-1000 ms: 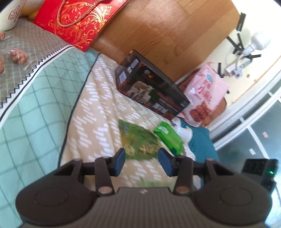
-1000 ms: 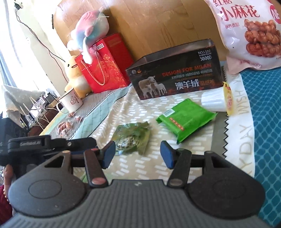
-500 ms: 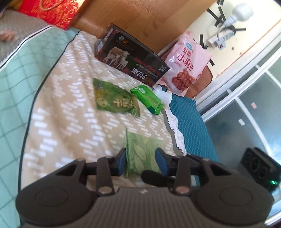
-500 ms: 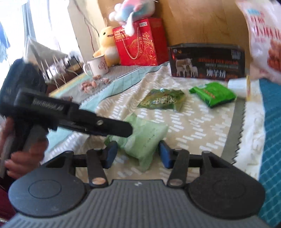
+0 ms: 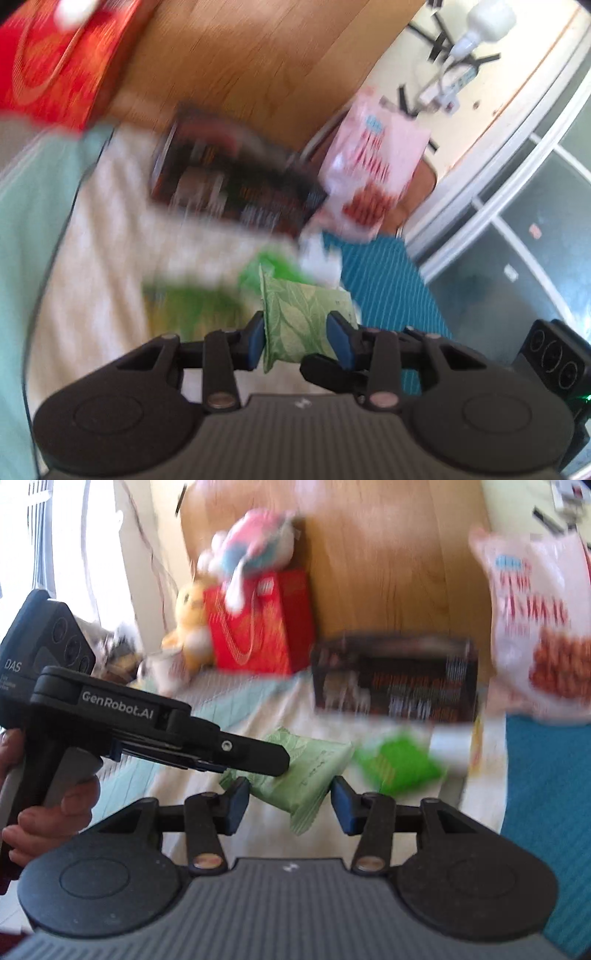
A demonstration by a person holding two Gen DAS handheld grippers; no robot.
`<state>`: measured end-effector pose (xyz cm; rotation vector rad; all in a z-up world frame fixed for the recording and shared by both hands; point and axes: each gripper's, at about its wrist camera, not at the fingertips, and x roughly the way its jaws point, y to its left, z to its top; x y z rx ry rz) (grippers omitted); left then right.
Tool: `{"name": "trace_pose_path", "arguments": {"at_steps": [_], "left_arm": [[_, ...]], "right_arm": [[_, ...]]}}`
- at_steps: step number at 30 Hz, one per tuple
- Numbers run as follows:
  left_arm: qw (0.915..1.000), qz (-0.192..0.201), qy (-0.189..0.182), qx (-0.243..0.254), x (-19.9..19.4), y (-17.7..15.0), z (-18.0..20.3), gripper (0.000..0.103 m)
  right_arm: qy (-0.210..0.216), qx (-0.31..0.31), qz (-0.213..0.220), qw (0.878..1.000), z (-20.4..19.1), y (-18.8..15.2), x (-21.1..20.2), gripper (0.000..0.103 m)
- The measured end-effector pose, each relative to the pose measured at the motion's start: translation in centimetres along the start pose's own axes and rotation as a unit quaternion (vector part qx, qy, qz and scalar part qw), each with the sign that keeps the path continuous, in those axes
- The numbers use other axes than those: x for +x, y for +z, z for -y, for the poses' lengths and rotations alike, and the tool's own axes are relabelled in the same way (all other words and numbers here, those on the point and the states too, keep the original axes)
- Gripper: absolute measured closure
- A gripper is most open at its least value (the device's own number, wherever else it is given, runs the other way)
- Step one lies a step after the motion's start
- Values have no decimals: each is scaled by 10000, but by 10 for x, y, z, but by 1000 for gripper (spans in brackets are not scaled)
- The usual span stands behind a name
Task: Organize snacks
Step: 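Move both grippers to the light green pack and close on it, then carry the light green pack over the black box and open both grippers, then close both grippers on the bright green pack and lift it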
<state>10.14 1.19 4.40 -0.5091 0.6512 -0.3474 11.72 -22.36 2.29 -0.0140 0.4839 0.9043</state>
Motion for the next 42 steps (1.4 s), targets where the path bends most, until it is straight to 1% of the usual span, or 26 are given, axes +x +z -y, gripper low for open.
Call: {"name": "trace_pose_path", "arguments": {"at_steps": [4, 7, 9, 11, 14, 16, 18, 19, 20, 22, 24, 25, 27, 29, 30, 31, 32, 35, 37, 38, 39, 41, 42], "left_arm": [[9986, 368, 51, 366, 15, 83, 22, 68], [9975, 499, 162, 480, 43, 136, 31, 68], [9984, 442, 226, 257, 72, 158, 23, 68], [9990, 310, 321, 36, 102, 165, 10, 68], [9986, 90, 497, -161, 141, 158, -9, 67], [9982, -3, 514, -324, 155, 151, -24, 67], [9976, -126, 485, -478, 164, 147, -34, 67], [9976, -134, 476, -478, 164, 145, -35, 67], [9979, -114, 477, -427, 162, 143, -35, 65], [9986, 54, 405, -331, 148, 141, -33, 63], [9987, 302, 166, -374, 125, 138, -33, 63], [9984, 398, 35, -401, 112, 133, -33, 63], [9975, 518, -196, -436, 84, 115, -34, 63], [9973, 475, -332, -458, 61, 88, -37, 63], [9975, 388, -354, -481, 53, 74, -41, 63], [9974, 297, -388, -524, 45, 58, -44, 63], [9970, 202, -435, -600, 38, 43, -48, 64], [9936, -39, -610, -948, 21, -3, -60, 64], [9917, -119, -640, -1106, 16, -26, -64, 64], [9914, -171, -600, -1148, 16, -35, -67, 67], [9912, -155, -567, -1185, 16, -42, -70, 76], [9903, -59, -549, -1277, 12, -45, -76, 79], [9895, 4, -540, -1344, 11, -45, -78, 79]], "right_arm": [[-148, -51, 562, 9983, 23, 64, 13, 52], [-370, -110, 785, 9962, 46, 112, 33, 52], [-520, -133, 751, 9957, 64, 127, 52, 51], [-651, -103, 586, 9961, 81, 130, 74, 51], [-888, -241, 247, 9954, 95, 116, 105, 49], [-1028, -279, 80, 9943, 102, 106, 120, 46], [-1205, -270, 87, 9923, 107, 99, 127, 30], [-1281, -217, 154, 9914, 109, 96, 127, 30], [-1269, -147, 229, 9915, 110, 93, 125, 30], [-1236, 62, 409, 9915, 111, 91, 114, 30], [-1230, 285, 655, 9898, 114, 89, 95, 30], [-1195, 511, 763, 9886, 116, 85, 81, 30], [-968, 1069, 779, 9865, 123, 74, 58, 34], [-558, 1637, 613, 9830, 127, 59, 39, 37], [-277, 1850, 443, 9813, 127, 48, 32, 38], [-123, 1968, 305, 9799, 122, 39, 27, 39], [-74, 2056, 177, 9785, 118, 28, 21, 39], [-60, 2269, -88, 9739, 106, 5, 17, 37], [-158, 2230, -208, 9745, 99, -4, 19, 37], [-246, 2135, -249, 9763, 95, -2, 18, 34], [-334, 2028, -271, 9783, 91, -2, 21, 28], [-450, 1661, -301, 9846, 81, 1, 31, 21], [-550, 1401, -338, 9880, 74, 3, 39, 20]]}}
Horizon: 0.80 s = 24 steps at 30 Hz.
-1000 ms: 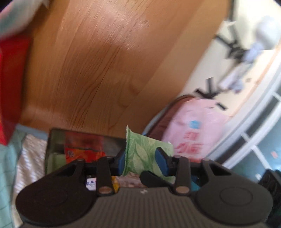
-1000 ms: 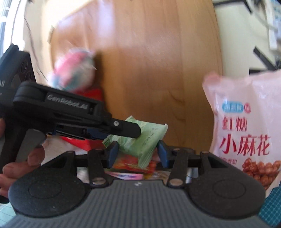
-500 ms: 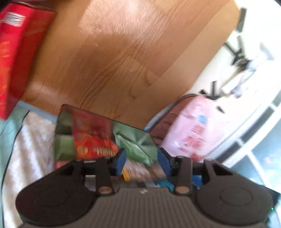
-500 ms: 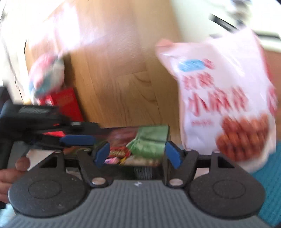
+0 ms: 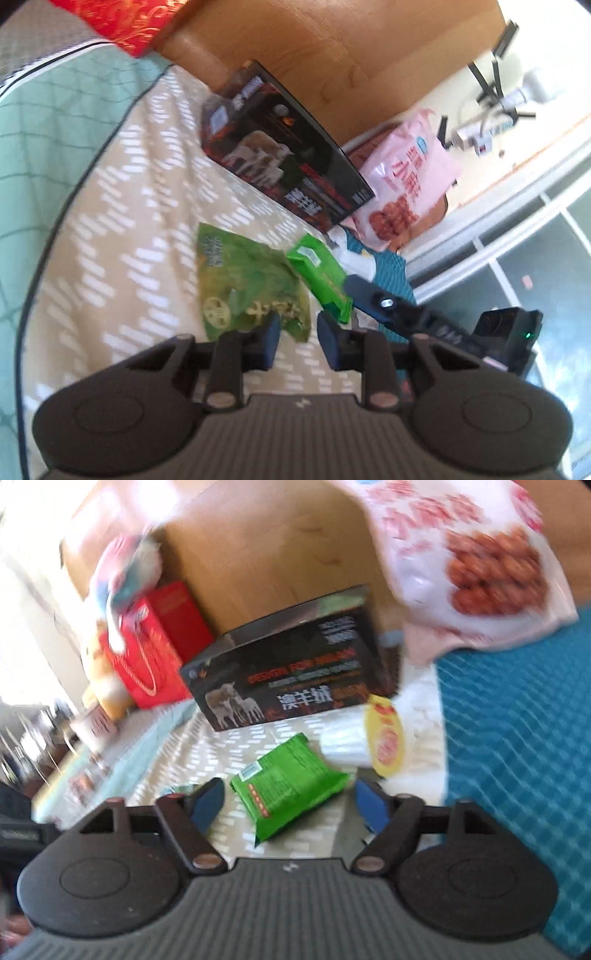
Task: Organize snacks
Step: 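Close both grippers on the bright green pack and lift it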
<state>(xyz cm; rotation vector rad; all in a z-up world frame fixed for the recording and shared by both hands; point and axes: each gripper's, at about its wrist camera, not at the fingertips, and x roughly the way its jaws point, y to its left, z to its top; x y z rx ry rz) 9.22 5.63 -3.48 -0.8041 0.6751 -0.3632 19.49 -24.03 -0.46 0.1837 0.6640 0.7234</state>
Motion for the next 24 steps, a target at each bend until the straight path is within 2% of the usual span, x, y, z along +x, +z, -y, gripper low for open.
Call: {"name": "trace_pose_path", "arguments": {"at_steps": [2, 4, 7, 8, 9, 11, 14, 16, 17, 18, 20, 24], "left_arm": [[9999, 81, -51, -64, -3, -1, -8, 79], [9998, 129, -100, -116, -5, -1, -12, 82], [9998, 210, 38, 7, -10, -3, -10, 80], [9997, 230, 63, 22, -11, -3, -7, 75], [9997, 238, 56, 12, -12, -2, -5, 69], [9996, 270, 41, 1, -19, -2, 0, 63], [9993, 265, -149, 203, -26, -4, 15, 61], [9987, 46, -209, 460, -22, -7, 30, 59], [9978, -81, -187, 623, -18, -10, 38, 59], [9964, -197, -158, 813, -13, -14, 47, 59], [9935, -384, -100, 1068, -5, -24, 60, 59], [9900, -503, 171, 1303, -5, -39, 69, 52]], "right_arm": [[-202, -402, -11, 9990, -8, -1, 15, 24], [-352, -727, -35, 9967, -16, -1, 18, 35], [-422, -897, -10, 9951, -18, -7, 9, 37], [-420, -908, -9, 9950, -17, -11, 3, 37], [-373, -902, -27, 9952, -17, -14, -4, 37], [-123, -874, -87, 9961, -17, -25, -22, 37], [447, -892, -245, 9947, -17, -44, -48, 37], [1076, -911, -429, 9891, -18, -54, -63, 34], [1218, -994, -465, 9865, -22, -59, -68, 30], [1204, -1129, -449, 9853, -27, -63, -72, 24], [959, -1398, -321, 9850, -34, -71, -80, 21], [949, -1417, -236, 9851, -35, -79, -93, 21]]}}
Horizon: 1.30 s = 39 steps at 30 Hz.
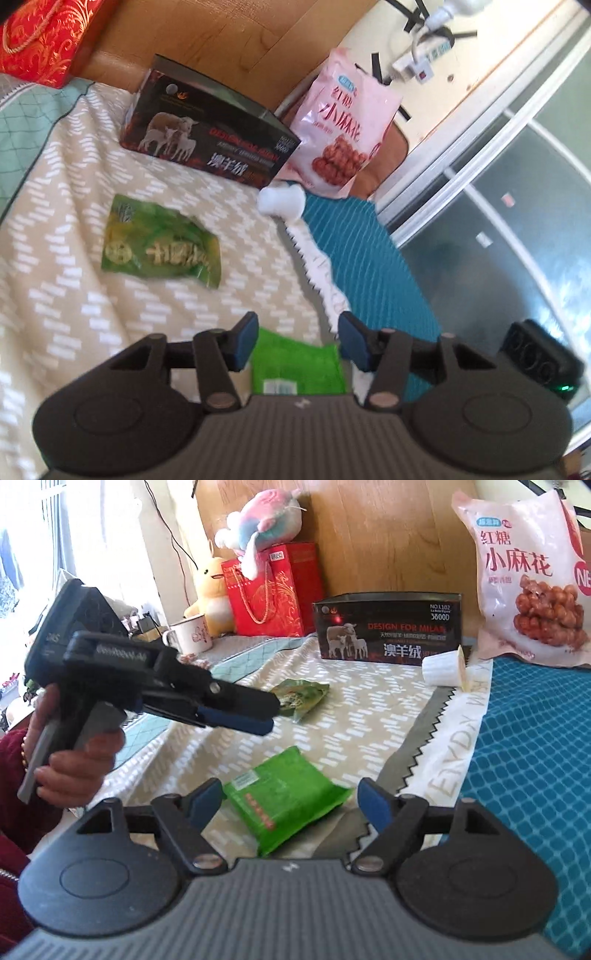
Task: Organize snacks
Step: 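Close both grippers on the bright green pack and lift it, then carry the bright green pack over the black box and open both grippers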
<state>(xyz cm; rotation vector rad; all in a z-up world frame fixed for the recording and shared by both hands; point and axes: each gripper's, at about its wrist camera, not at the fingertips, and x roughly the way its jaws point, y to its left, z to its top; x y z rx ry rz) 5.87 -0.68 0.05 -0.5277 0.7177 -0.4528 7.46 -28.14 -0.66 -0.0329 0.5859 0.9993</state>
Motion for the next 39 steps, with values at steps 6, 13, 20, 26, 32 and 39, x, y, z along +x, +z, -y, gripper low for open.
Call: {"name": "trace_pose_path", "arguments": {"at_steps": [6, 13, 20, 26, 32, 39], "left_arm": [[9994, -284, 184, -52, 3, -19, 0, 57], [9996, -63, 212, -146, -6, -11, 0, 66], [9986, 454, 276, -10, -29, 13, 1, 66], [9969, 675, 379, 105, -30, 51, 2, 66], [9935, 1007, 313, 421, -30, 91, 17, 66], [9882, 1198, 538, 794, -3, 155, 26, 66]], "right_arm": [[16, -334, -172, 9993, -14, -15, -4, 31], [-473, -709, -16, 9964, -29, 3, 18, 60], [-300, -726, 406, 9961, -30, 35, 25, 60], [-428, -815, 595, 9940, -24, 64, 41, 60], [-583, -792, 1138, 9886, -14, 98, 38, 60], [-1069, -1113, 1492, 9767, 5, 135, 64, 60]]}}
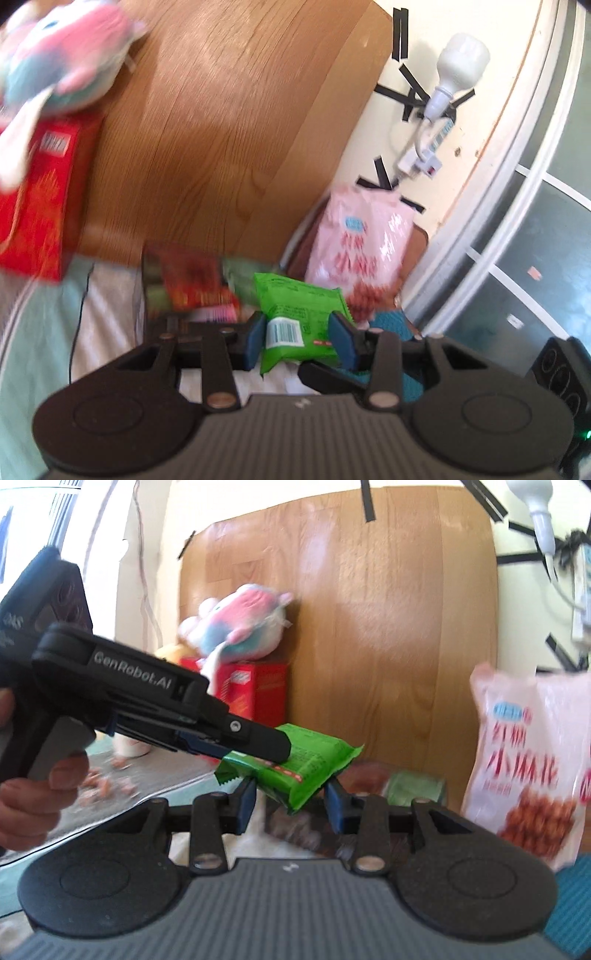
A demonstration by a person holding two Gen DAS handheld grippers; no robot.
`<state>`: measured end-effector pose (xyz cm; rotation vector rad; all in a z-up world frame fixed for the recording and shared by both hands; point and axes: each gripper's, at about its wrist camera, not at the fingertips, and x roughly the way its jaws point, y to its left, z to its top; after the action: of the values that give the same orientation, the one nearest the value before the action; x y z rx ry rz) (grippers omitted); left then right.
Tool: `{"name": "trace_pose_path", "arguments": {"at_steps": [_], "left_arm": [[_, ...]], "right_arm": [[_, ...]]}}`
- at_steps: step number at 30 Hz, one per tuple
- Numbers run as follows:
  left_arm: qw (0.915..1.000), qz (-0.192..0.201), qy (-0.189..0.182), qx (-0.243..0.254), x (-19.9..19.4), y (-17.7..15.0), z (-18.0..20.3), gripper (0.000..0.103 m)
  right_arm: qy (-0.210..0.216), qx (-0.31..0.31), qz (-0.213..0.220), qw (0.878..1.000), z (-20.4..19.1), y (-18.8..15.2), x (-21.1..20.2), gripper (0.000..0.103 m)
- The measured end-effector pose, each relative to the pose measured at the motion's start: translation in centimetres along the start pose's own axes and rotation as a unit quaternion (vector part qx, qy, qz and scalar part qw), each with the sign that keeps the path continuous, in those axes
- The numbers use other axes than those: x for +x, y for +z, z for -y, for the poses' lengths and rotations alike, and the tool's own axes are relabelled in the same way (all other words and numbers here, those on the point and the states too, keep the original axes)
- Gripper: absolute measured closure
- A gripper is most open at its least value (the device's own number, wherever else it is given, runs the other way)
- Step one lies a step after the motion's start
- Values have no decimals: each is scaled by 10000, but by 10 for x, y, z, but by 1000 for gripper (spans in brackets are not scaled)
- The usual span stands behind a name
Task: Organize snacks
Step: 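Carry the bright green pack over the black box and open both grippers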
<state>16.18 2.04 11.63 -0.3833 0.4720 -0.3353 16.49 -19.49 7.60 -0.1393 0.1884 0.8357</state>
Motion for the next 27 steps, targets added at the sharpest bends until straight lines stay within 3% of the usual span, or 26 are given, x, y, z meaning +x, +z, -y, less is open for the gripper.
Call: {"name": "trace_pose_path", "arguments": {"at_steps": [3, 5, 10, 13, 15, 20, 23, 27], "left_arm": [[9997, 84, 199, 93, 31, 25, -9, 66], [9992, -10, 376, -95, 57, 33, -22, 65], [9955, -291, 770, -469, 102, 25, -56, 65], [9925, -351, 973, -659, 114, 15, -70, 59], [9917, -321, 955, -803, 109, 12, -79, 60], [9936, 172, 701, -874, 62, 5, -69, 59], [9959, 161, 441, -778, 30, -22, -53, 58], [9979, 42, 408, -505, -4, -78, -42, 57]], "right_arm": [[-120, 78, 51, 9999, 17, 11, 34, 60], [-140, 260, -103, 9995, 30, 15, 64, 60], [-193, 579, -609, 9963, 44, -1, 114, 57], [-218, 515, -801, 9952, 41, -11, 128, 52], [-218, 598, -716, 9954, 42, -12, 124, 39], [-306, 783, -468, 9954, 46, -13, 88, 39], [-460, 1290, -294, 9901, 61, -24, 50, 36], [-644, 1831, -327, 9804, 85, -52, 13, 27]]}}
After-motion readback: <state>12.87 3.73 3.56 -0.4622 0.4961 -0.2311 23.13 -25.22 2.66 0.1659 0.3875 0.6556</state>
